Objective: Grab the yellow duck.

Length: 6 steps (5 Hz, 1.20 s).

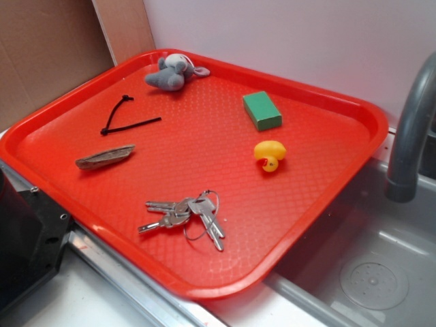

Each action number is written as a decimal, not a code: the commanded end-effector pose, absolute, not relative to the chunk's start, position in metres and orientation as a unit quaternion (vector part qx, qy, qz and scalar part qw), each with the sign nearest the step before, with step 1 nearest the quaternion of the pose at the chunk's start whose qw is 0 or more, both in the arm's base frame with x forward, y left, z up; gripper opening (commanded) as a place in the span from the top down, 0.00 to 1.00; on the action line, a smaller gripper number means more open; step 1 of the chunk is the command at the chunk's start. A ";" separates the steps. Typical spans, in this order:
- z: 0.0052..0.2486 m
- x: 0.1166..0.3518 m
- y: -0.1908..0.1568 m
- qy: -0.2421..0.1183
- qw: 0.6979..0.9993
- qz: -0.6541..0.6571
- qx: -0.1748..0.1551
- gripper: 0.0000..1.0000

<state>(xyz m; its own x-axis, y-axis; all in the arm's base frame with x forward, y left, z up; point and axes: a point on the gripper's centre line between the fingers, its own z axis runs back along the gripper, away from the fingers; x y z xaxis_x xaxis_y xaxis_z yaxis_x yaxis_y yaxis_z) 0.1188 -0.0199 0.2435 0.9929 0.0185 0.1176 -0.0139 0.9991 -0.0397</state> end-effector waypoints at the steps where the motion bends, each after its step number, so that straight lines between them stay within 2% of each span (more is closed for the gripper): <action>1: 0.244 0.119 -0.020 -0.059 0.998 0.008 -0.019 0.00; 2: 0.240 0.167 -0.037 -0.044 0.998 -0.026 -0.028 0.00; 3: 0.230 0.186 -0.061 -0.035 0.997 -0.060 -0.041 0.00; 4: 0.227 0.191 -0.100 -0.028 0.993 -0.100 -0.056 0.00; 5: 0.236 0.178 -0.146 -0.039 0.986 -0.152 -0.058 0.00; 6: 0.226 0.185 -0.165 -0.042 0.984 -0.167 -0.042 0.00</action>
<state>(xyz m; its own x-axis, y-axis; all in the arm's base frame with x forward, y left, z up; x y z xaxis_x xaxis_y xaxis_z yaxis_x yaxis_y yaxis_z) 0.1874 -0.1589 0.2096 0.9439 -0.3283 0.0366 0.3297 0.9431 -0.0427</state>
